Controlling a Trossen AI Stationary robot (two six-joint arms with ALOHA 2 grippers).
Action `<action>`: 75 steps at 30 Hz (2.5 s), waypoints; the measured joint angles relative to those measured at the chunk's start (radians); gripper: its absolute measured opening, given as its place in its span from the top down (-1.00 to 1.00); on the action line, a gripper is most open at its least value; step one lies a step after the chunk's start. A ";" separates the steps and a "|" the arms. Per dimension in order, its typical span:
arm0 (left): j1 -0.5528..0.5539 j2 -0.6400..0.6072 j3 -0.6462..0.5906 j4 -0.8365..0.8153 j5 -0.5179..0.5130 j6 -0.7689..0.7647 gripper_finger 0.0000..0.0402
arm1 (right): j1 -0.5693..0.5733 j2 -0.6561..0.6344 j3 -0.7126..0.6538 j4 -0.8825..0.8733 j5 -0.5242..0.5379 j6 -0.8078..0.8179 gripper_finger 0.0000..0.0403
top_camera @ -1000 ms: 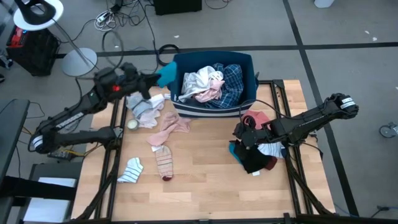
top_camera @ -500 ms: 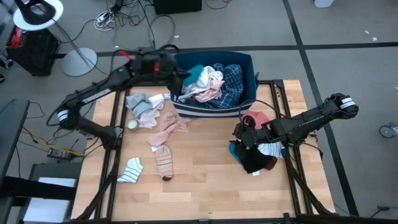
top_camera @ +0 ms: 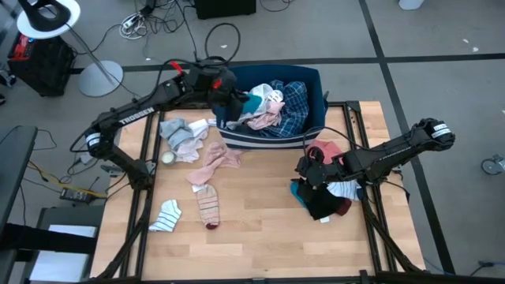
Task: Sort clothes
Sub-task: Put the left blue sock into the blue bin, then put the gray boxer into the blue bin
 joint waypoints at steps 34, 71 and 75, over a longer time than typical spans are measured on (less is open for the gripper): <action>0.130 -0.323 -0.294 -0.228 -0.201 0.030 0.57 | 0.000 0.000 0.000 -0.001 -0.026 -0.009 0.01; 0.203 -0.560 -1.057 -0.094 -0.270 -0.170 0.68 | 0.000 0.000 0.000 0.014 -0.026 0.001 0.01; 0.203 -0.560 -1.050 -0.100 -0.276 -0.171 0.96 | 0.000 0.000 0.000 0.015 -0.026 0.002 0.01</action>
